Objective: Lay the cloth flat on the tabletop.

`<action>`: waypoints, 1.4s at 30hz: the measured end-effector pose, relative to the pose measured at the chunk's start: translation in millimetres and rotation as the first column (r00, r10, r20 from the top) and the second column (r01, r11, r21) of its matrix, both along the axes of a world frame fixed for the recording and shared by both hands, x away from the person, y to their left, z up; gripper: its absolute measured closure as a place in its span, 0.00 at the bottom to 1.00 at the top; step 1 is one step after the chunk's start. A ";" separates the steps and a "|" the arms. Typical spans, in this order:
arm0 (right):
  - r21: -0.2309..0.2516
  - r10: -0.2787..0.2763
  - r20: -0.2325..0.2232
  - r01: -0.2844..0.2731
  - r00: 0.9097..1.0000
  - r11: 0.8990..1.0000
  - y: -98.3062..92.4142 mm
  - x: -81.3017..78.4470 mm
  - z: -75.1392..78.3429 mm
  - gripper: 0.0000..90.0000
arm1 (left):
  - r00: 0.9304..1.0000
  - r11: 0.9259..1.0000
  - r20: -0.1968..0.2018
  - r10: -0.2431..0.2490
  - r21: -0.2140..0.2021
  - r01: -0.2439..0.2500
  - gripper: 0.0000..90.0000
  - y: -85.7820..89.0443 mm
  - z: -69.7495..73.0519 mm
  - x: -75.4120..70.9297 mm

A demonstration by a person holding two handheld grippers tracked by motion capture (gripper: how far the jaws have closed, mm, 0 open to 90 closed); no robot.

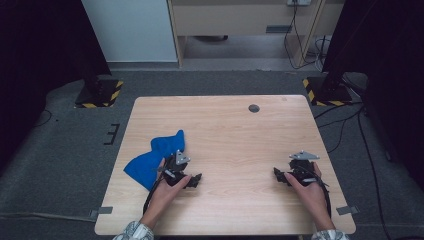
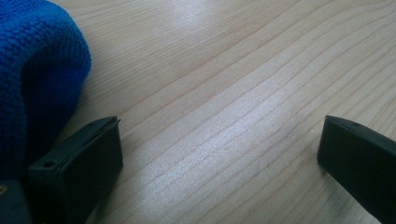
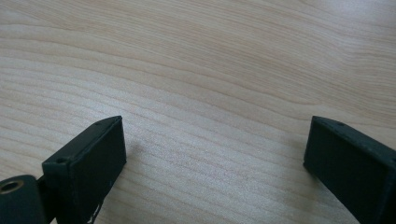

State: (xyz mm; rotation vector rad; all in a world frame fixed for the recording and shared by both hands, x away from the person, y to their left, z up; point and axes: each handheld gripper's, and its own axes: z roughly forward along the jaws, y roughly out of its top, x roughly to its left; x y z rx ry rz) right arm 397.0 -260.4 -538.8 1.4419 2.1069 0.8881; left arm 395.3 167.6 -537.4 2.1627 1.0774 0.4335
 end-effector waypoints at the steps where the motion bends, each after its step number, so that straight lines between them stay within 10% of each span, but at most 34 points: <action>1: 0.000 0.000 0.000 0.000 1.000 1.000 0.0 0.0 0.0 0.06 | 1.000 1.000 0.000 0.000 0.000 0.000 0.00 0.0 0.0 0.0; 12: -0.001 0.003 -0.001 -0.003 1.000 1.000 -0.4 0.4 0.1 0.06 | 1.000 1.000 0.015 -0.006 -0.004 0.006 0.04 -0.6 3.0 -3.0; 25: 0.001 0.001 -0.004 -0.001 1.000 1.000 -0.2 -0.1 0.2 0.06 | 0.979 0.994 0.199 0.050 -0.106 -0.029 0.07 24.0 57.5 -25.5; 42: -0.002 0.001 0.001 -0.001 1.000 1.000 -0.1 -0.3 0.0 0.06 | 0.969 0.976 0.144 0.203 -0.105 -0.189 0.06 86.4 48.2 -10.8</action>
